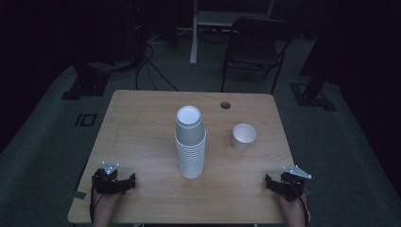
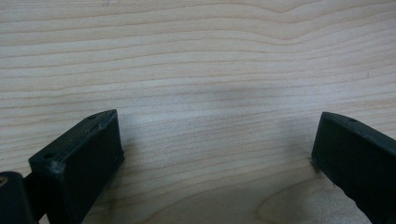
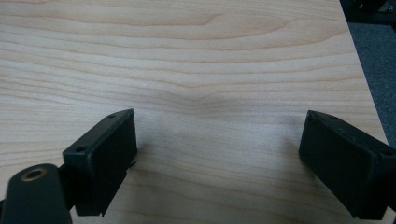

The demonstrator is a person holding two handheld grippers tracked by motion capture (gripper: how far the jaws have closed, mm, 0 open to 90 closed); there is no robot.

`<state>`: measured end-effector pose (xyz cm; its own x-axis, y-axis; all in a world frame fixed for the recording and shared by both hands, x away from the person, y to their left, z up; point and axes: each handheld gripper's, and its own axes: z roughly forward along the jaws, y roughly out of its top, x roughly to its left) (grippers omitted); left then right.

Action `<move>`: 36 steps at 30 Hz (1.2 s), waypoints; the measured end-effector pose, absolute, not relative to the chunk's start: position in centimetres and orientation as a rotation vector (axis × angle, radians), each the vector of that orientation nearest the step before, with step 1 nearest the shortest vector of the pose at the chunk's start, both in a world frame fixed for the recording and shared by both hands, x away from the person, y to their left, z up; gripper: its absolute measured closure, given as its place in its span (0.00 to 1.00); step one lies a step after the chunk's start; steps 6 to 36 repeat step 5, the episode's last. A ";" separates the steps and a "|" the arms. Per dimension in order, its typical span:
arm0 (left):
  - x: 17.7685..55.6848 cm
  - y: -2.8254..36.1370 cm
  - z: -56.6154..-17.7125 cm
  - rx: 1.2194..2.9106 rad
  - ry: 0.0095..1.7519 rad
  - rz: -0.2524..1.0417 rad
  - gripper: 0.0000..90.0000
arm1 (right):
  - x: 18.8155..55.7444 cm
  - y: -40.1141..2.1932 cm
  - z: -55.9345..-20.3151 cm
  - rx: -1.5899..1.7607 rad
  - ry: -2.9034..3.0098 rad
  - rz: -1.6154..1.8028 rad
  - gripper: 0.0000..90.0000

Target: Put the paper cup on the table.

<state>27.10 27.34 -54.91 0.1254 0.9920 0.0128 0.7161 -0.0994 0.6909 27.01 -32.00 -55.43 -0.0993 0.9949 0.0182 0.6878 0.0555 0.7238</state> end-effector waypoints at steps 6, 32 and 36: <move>27.1 27.3 -54.9 1.875 1.645 0.673 0.02 | 27.0 -32.0 -55.4 1.680 1.841 0.807 0.12; 27.1 27.3 -54.9 1.875 1.645 0.673 0.02 | 27.0 -32.0 -55.4 1.680 1.841 0.807 0.12; 27.1 27.3 -54.9 1.875 1.645 0.673 0.02 | 27.0 -32.0 -55.4 1.680 1.841 0.807 0.12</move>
